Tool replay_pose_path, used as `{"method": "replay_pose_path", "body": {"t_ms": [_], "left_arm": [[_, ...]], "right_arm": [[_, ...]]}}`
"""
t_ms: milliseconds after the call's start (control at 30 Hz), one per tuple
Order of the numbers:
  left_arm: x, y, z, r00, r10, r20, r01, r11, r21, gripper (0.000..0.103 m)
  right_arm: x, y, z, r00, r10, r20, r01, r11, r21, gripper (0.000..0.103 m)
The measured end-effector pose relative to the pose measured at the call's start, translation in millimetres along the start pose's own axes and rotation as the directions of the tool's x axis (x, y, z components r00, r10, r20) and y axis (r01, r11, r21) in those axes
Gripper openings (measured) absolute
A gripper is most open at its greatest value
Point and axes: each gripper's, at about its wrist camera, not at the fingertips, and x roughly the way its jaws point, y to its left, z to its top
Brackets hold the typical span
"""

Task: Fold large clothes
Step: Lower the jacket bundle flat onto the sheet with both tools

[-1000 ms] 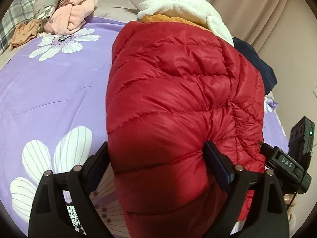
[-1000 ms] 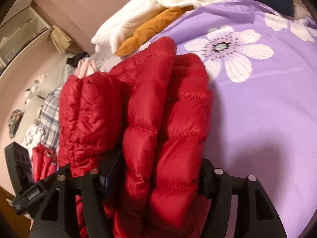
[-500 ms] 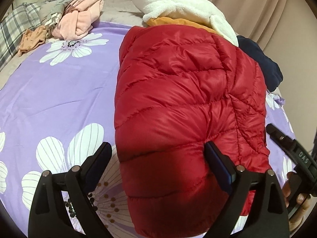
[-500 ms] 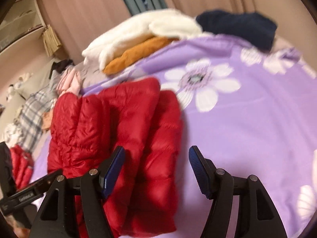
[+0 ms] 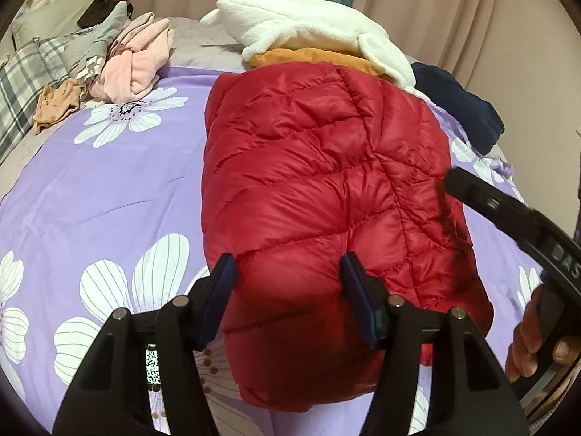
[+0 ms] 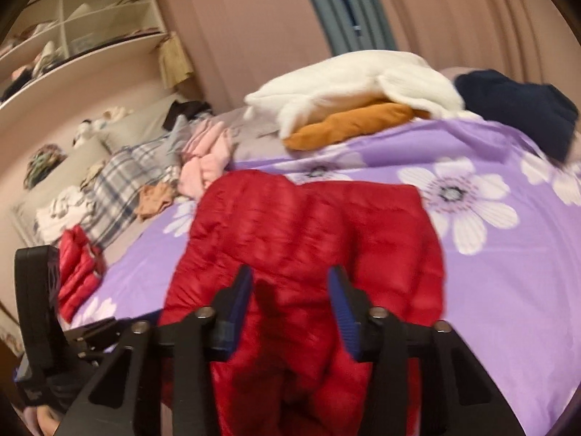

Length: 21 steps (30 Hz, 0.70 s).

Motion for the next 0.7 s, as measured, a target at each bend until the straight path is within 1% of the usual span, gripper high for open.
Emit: {"method": "replay_pose_path", "body": {"t_ms": [67,100,233,333,433,567,700], "left_arm": [[3,-1,0,1.0,-0.003,-0.006,0.003,1.0,0.01,0.06],[5,-3,-1,1.0,-0.003,-0.009,0.004,1.0,0.015,0.06],[14,-5,-2,1.0,-0.011,-0.023,0.011,0.999,0.033,0.06],[20,-5,-2,0.999,-0.014,-0.029,0.016,0.999,0.043,0.06],[25,-7,-2,1.0,-0.005,-0.031,0.007,0.998,0.056,0.06],[25,-8,-2,0.999,0.001,-0.035,0.001,0.998,0.061,0.06],[24,-8,-3,0.999,0.001,-0.04,0.001,0.998,0.058,0.061]], "right_arm": [[11,5,-2,1.0,-0.012,-0.01,0.012,1.0,-0.027,0.035],[19,6,-3,0.999,-0.032,-0.028,0.031,0.999,-0.034,0.034],[42,-5,-10,0.994,-0.041,-0.105,0.043,0.999,0.012,0.032],[52,-12,-14,0.99,-0.046,-0.132,0.05,0.999,0.022,0.032],[55,-12,-17,0.988,-0.046,-0.146,0.05,0.999,0.02,0.032],[51,-13,-15,0.988,-0.031,-0.154,0.038,0.998,0.043,0.032],[29,-12,-12,0.993,0.012,-0.117,-0.002,0.997,0.083,0.032]]}}
